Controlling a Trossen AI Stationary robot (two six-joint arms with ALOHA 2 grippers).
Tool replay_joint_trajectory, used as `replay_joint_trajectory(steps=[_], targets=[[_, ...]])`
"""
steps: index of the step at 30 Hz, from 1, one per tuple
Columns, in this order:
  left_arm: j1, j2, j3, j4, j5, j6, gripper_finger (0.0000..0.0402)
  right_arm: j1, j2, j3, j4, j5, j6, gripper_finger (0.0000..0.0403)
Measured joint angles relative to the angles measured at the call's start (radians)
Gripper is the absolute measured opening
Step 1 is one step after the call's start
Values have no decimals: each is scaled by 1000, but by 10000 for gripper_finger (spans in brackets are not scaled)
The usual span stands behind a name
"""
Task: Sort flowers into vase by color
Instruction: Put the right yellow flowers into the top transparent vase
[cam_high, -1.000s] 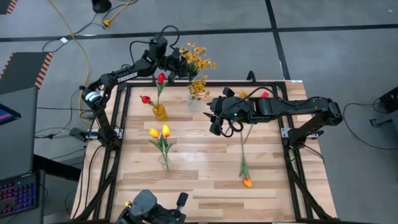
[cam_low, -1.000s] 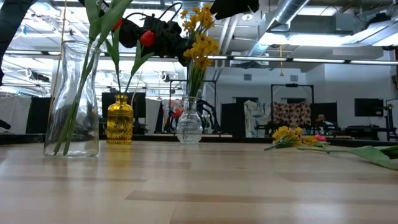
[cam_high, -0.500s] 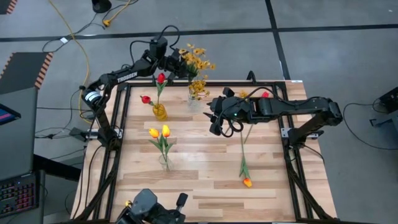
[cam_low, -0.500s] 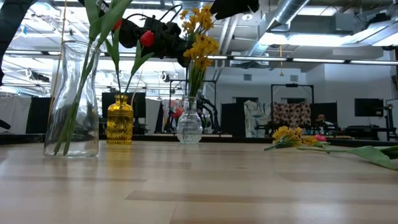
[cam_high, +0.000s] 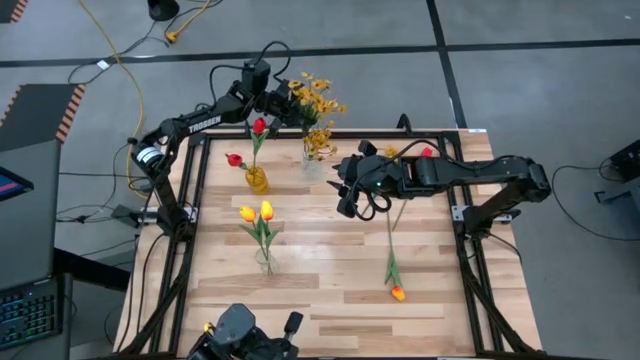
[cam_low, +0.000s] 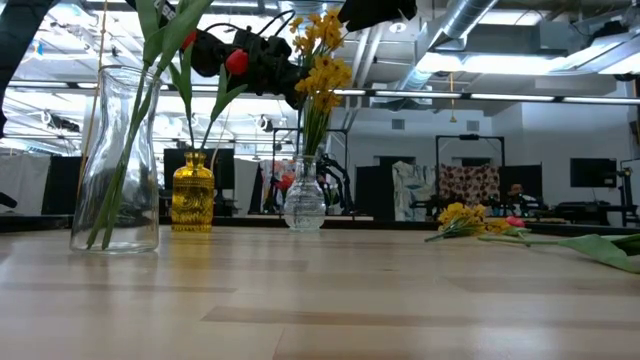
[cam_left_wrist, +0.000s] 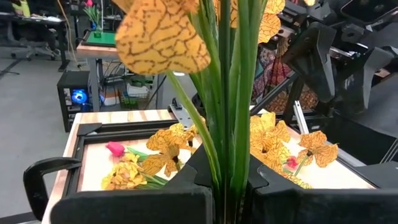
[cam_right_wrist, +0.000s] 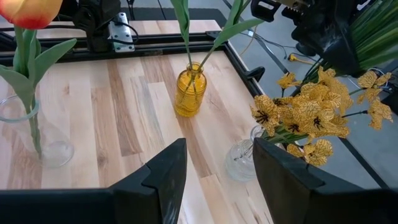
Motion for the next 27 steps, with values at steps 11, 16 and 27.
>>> replay_joint_trajectory(steps=[11,16,27], targets=[[-47,0,0,20,-47,22,0,-3,0,0,1,0,0,211],[-61,0,0,22,-73,48,0,-7,0,0,1,0,0,211],[-50,0,0,21,-76,64,0,-7,0,0,0,0,0,211]])
